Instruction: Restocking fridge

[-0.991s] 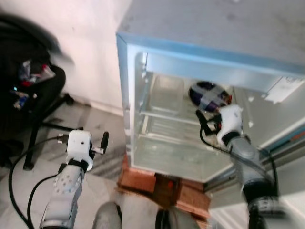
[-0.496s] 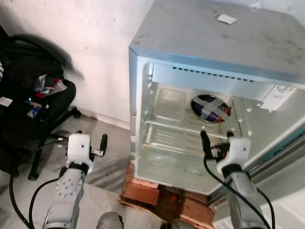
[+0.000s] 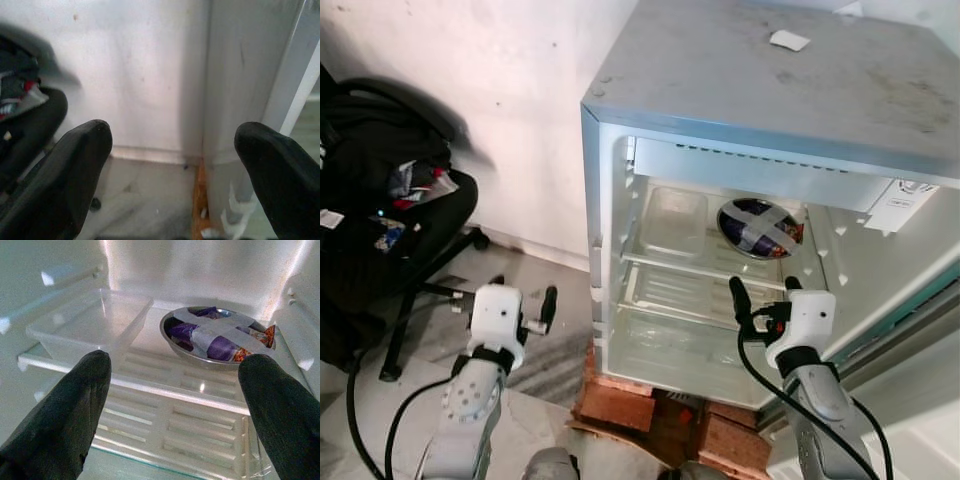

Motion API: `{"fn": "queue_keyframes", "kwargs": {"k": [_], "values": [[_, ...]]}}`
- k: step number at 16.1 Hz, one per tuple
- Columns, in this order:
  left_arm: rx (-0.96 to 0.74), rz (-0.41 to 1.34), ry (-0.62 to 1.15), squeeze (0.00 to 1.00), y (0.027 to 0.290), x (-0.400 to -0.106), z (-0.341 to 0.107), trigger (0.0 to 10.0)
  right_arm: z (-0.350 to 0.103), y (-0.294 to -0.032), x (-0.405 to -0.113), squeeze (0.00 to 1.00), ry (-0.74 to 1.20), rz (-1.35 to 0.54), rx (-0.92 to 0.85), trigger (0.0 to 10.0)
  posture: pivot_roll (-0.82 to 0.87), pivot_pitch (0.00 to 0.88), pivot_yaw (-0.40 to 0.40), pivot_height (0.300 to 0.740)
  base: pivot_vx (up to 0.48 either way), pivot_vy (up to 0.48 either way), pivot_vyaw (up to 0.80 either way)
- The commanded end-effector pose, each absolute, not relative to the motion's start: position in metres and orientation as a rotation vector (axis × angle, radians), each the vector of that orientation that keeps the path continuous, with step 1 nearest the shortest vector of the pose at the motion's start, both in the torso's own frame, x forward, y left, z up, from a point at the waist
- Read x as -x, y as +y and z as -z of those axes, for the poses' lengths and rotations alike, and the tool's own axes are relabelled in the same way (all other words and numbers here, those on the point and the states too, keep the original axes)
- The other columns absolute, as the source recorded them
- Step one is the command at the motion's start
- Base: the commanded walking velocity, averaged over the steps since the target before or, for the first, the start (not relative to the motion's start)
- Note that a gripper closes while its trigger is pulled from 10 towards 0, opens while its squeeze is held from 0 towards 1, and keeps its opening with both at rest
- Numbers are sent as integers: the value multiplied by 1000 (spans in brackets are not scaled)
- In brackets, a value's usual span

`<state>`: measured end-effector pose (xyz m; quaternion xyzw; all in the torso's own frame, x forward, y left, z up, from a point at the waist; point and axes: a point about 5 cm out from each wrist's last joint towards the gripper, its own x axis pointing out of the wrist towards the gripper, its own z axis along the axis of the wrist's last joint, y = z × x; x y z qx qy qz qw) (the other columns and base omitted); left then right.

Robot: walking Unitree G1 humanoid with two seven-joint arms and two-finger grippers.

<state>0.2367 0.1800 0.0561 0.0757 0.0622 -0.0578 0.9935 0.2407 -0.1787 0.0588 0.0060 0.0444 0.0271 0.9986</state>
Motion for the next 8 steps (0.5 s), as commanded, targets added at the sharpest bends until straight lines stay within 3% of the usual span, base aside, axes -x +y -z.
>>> {"fn": "queue_keyframes", "kwargs": {"k": [1,8], "values": [[-156,129,120,0,177,-236,-59,10000,-67,-176,-245,0,77,-87,-1,10000,98,122,-49,740,-341,0,0],[-153,126,114,0,173,-240,-64,10000,-73,-175,-249,0,75,-106,-21,10000,92,145,-50,740,-339,0,0]]}}
